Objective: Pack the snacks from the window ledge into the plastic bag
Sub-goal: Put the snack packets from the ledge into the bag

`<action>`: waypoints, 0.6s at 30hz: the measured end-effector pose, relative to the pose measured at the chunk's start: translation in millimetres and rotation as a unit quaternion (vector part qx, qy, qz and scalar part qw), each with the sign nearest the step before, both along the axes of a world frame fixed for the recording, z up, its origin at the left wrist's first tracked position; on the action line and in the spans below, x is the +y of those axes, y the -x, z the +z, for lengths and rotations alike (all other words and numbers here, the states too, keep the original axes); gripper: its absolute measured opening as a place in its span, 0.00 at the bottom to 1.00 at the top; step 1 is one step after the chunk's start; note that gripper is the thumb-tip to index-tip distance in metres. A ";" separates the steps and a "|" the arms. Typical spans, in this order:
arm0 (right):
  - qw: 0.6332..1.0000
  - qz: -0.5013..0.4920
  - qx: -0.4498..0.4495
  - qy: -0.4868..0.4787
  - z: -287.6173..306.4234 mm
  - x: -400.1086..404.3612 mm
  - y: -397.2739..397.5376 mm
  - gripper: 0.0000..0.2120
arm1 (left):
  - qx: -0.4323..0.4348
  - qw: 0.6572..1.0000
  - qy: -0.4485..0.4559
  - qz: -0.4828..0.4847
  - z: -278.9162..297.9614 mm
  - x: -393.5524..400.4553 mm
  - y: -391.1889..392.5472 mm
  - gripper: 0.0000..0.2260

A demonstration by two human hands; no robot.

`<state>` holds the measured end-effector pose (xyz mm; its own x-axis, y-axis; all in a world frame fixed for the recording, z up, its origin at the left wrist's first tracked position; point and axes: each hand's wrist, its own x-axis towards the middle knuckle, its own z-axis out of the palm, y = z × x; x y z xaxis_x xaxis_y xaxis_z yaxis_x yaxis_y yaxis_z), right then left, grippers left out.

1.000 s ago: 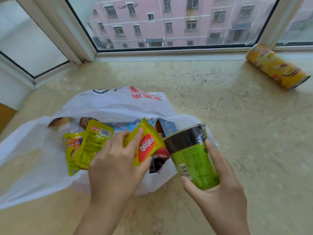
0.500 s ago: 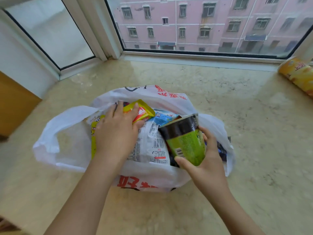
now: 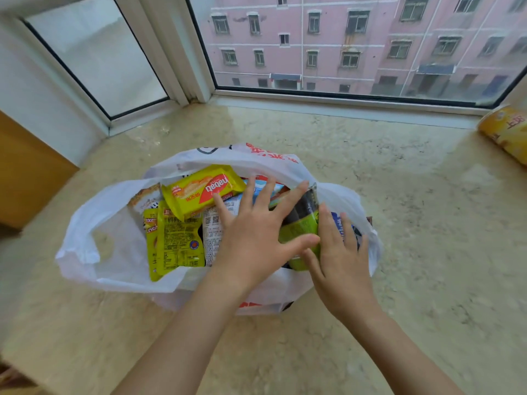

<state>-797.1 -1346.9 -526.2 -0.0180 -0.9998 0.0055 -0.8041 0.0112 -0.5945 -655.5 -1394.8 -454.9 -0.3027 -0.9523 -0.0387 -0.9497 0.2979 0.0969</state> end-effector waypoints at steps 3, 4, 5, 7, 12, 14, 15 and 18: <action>0.995 -0.018 0.068 0.074 -6.9 -4.1 20.4 0.27 | 0.004 1.000 0.015 0.025 -7.9 -2.8 5.2 0.31; 0.992 -0.033 0.083 0.093 -8.8 -8.3 28.1 0.23 | 0.006 0.999 0.014 0.028 -9.4 -3.3 5.9 0.30; 0.988 -0.053 0.104 0.102 -11.3 -13.3 35.3 0.22 | 0.008 1.000 0.009 0.028 -10.2 -3.4 6.6 0.30; 0.985 -0.086 0.131 0.068 -16.2 -23.7 46.4 0.31 | 0.008 1.000 0.000 0.022 -11.1 -3.2 7.5 0.30; 0.989 -0.122 0.086 0.013 -11.6 -32.9 54.5 0.36 | 0.012 1.000 -0.002 0.026 -11.1 -0.6 6.8 0.30; 0.983 -0.138 0.083 0.084 -3.5 -30.0 54.2 0.33 | 0.009 1.000 0.004 0.025 -11.7 0.8 7.0 0.29; 0.981 -0.144 0.068 0.112 2.7 -27.0 54.1 0.31 | 0.011 1.000 0.005 0.024 -12.0 1.4 7.9 0.29; 0.972 -0.139 0.013 0.187 28.4 -18.4 56.9 0.24 | 0.016 0.999 0.022 0.020 -13.2 4.8 9.4 0.28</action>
